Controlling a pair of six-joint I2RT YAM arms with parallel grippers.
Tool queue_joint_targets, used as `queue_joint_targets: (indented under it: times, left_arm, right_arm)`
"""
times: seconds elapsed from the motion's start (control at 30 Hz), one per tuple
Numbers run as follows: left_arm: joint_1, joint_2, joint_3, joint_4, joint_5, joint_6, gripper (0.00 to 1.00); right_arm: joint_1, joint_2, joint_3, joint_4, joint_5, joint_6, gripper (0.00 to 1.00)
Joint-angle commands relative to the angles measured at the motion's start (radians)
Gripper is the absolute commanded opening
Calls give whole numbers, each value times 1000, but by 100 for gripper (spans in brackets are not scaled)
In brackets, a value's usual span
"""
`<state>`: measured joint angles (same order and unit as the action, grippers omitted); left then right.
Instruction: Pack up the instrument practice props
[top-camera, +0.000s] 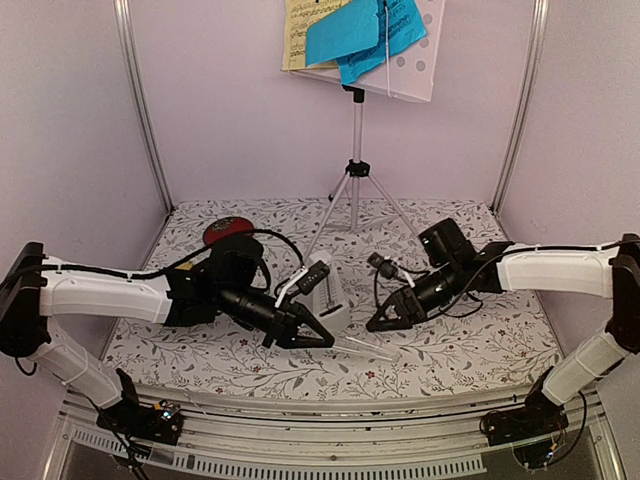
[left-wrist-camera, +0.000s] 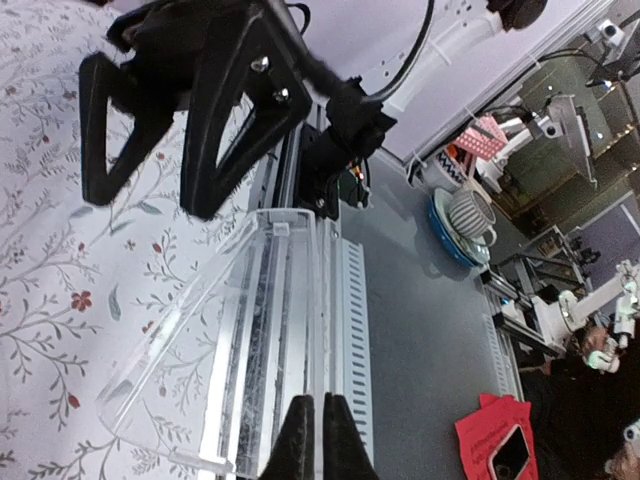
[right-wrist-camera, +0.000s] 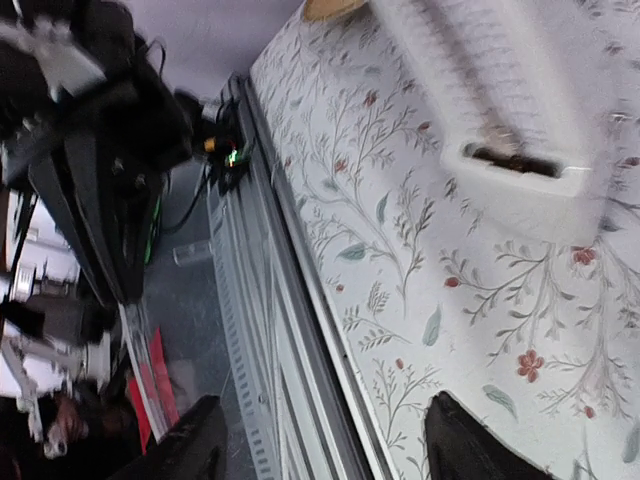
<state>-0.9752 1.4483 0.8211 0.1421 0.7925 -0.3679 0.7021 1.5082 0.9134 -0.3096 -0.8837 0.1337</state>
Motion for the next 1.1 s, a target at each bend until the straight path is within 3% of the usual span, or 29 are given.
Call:
queue_joint_targets:
  times: [0.0, 0.13, 0.27, 0.47, 0.67, 1.07]
  left_arm:
    - [-10, -37, -73, 348, -115, -114, 0]
    - [-11, 0, -89, 599, -241, -204, 0]
    - [-10, 45, -87, 769, -373, -268, 0]
    - [-16, 94, -75, 1005, -514, -351, 0]
    - [-50, 120, -34, 1075, -632, -362, 0]
    - [-99, 142, 23, 1082, -675, -340, 0]
  right_arm:
    - [-133, -172, -82, 267, 92, 168, 78]
    - [-168, -292, -144, 520, 234, 338, 94]
    - [-167, -393, -186, 710, 390, 429, 98]
    - [-137, -483, -298, 1012, 473, 521, 99]
    - [-49, -541, -389, 1162, 595, 514, 99]
    - [31, -317, -262, 1276, 523, 593, 99]
